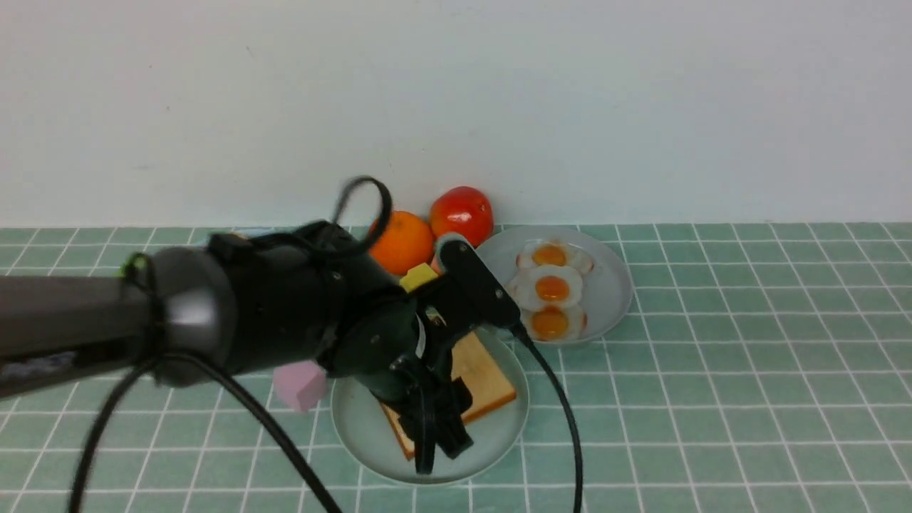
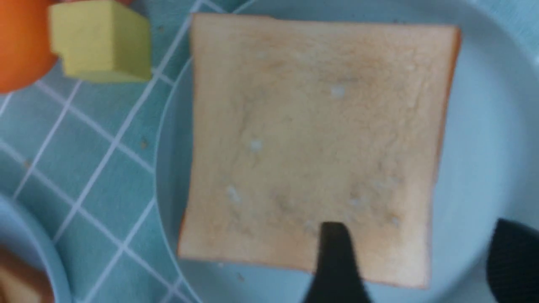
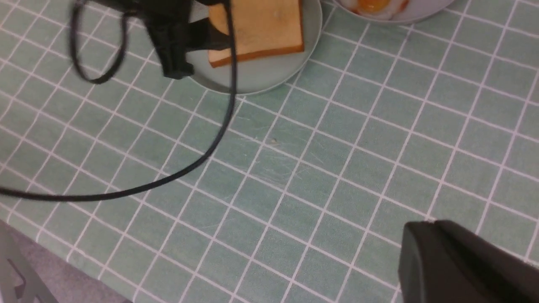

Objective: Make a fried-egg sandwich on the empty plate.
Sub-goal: Use the left arm to put a slice of bread into the empty plate in the middle, then use the right arm to grab a fried egg

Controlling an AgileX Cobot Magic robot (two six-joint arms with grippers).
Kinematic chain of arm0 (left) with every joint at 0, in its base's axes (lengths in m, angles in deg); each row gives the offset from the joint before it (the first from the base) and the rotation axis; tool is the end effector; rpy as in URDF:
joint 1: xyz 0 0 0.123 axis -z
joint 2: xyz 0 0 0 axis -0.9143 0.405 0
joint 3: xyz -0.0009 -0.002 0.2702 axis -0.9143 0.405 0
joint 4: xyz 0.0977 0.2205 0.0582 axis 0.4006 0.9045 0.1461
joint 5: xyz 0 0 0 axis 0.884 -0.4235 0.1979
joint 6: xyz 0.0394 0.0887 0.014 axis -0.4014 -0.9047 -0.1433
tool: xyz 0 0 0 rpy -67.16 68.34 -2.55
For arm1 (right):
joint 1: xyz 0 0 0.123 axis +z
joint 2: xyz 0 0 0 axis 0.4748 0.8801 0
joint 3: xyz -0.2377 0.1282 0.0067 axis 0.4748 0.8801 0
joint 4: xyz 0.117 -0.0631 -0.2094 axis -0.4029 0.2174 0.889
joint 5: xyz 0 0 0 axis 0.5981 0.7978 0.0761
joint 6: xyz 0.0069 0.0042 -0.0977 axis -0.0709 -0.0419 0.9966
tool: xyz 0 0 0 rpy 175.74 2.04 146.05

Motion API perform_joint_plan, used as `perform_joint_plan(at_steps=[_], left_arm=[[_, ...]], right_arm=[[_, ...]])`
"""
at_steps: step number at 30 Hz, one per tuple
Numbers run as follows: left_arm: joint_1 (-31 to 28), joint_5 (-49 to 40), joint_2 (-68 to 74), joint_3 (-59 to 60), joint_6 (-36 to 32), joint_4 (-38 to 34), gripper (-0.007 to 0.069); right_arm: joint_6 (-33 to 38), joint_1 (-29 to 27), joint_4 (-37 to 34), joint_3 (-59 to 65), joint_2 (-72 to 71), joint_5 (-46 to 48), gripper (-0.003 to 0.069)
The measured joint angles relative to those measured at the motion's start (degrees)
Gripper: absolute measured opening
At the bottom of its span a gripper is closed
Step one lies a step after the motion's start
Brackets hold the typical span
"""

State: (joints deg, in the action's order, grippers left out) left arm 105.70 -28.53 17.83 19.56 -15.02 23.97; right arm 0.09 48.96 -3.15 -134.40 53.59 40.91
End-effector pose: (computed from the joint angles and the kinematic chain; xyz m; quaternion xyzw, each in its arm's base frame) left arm 0.2842 -0.2220 0.1987 0.4441 0.8488 -0.0057 0.2869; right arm 0.1221 0.0670 0.3713 -0.1854 0.9090 0.1634 0.3356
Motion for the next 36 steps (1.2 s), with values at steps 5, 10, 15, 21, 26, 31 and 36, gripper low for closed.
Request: perform_joint_plan(at_steps=[5, 10, 15, 21, 26, 31, 36], left_arm=[[0.1, -3.0, -7.8, -0.4, 1.9, -5.5, 0.0518], [0.1, -5.5, -23.4, -1.2, 7.1, -11.5, 0.0273], [0.1, -6.9, -36.7, 0.6, 9.1, -12.0, -0.0014], [0.1, -5.3, -52.4, 12.1, 10.8, -12.4, -0.0013], [0.1, -1.5, -60.9, 20.7, 12.3, -12.8, -0.0013], [0.1, 2.8, -66.3, 26.1, 12.6, -12.8, -0.0013], [0.1, 4.5, -67.2, 26.3, 12.6, -12.8, -0.0013]], right_arm=[[-2.4, 0.0, 0.3, 0.0, 4.4, -2.9, 0.0071], [-3.2, -0.9, 0.9, 0.0, 16.6, -10.0, 0.0112], [-2.0, -5.2, -6.0, -1.4, 30.4, -18.2, 0.0146], [6.0, -10.2, -21.0, -10.6, 48.7, -22.0, 0.0238], [9.5, -11.4, -29.8, -18.7, 60.2, -23.2, 0.0302], [10.0, -11.6, -32.9, -27.7, 71.0, -23.6, 0.0316], [9.1, -13.2, -33.5, -33.7, 78.0, -23.7, 0.0316]])
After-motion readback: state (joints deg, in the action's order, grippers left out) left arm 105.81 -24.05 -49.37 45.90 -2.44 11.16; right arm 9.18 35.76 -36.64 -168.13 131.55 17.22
